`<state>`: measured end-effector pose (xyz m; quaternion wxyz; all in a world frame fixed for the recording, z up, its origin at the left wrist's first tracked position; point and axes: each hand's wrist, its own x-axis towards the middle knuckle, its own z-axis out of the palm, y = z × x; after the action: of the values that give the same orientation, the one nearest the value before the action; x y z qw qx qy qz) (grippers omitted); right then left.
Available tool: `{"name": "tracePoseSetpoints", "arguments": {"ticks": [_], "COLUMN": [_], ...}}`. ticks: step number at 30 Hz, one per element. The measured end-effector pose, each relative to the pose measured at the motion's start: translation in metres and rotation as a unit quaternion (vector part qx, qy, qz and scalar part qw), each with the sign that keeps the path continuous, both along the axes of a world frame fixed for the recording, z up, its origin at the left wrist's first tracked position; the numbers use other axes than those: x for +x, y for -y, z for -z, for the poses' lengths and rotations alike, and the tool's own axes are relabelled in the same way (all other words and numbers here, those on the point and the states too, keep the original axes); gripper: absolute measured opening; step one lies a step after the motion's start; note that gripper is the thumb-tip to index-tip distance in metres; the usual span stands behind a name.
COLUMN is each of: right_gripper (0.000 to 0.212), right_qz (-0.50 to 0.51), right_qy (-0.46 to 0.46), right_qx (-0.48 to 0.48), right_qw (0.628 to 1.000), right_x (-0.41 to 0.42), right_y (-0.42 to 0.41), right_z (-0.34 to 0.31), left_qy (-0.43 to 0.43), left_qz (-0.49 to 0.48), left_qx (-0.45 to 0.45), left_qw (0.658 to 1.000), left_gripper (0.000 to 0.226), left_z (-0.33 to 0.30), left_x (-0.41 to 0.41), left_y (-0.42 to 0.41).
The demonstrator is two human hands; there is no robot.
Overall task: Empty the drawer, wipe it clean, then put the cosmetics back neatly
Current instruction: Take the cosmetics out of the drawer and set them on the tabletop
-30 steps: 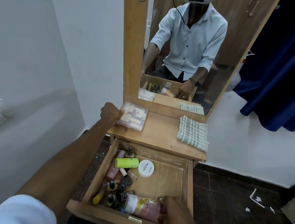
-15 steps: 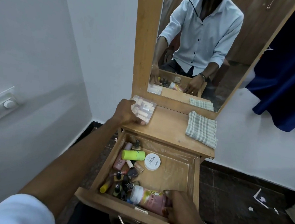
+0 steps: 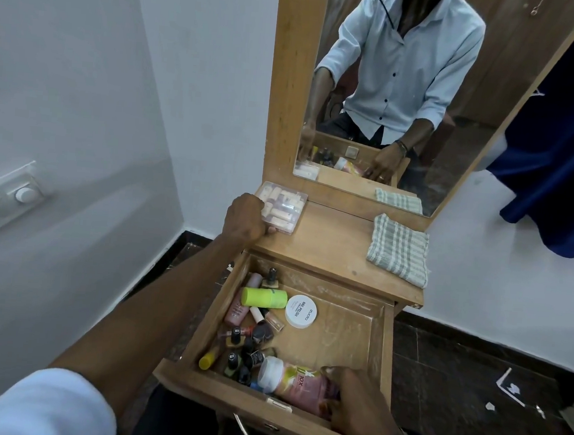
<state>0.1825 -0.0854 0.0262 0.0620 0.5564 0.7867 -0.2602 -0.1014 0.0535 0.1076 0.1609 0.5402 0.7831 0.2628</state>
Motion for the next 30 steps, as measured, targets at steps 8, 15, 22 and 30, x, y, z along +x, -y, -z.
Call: {"name": "tracePoseSetpoints", "arguments": {"ticks": [8, 15, 22, 30], "right_gripper": [0.036, 0.045, 0.035, 0.052], "right_qz": [-0.031, -0.031, 0.058, 0.097], "right_qy": [-0.016, -0.081, -0.185, -0.269], "right_qx": [0.042, 0.022, -0.012, 0.036], "right_qw": [0.998, 0.996, 0.981, 0.958], "right_x": [0.000, 0.010, 0.015, 0.014], "right_y": [-0.001, -0.004, -0.010, -0.030], "right_z": [0.001, 0.006, -0.023, -0.074], "left_qy": [-0.035, -0.090, 0.009, 0.074], "left_qz": [0.004, 0.155, 0.426, 0.436], "left_qx": [0.009, 0.204, -0.066, -0.158], "left_qw": [0.999, 0.963, 0.902, 0.883], "left_gripper": [0.057, 0.054, 0.035, 0.042], "left_z": [0.003, 0.006, 0.027, 0.048], "left_x": [-0.001, 0.032, 0.073, 0.075], "left_y": [0.003, 0.052, 0.111, 0.130]}}
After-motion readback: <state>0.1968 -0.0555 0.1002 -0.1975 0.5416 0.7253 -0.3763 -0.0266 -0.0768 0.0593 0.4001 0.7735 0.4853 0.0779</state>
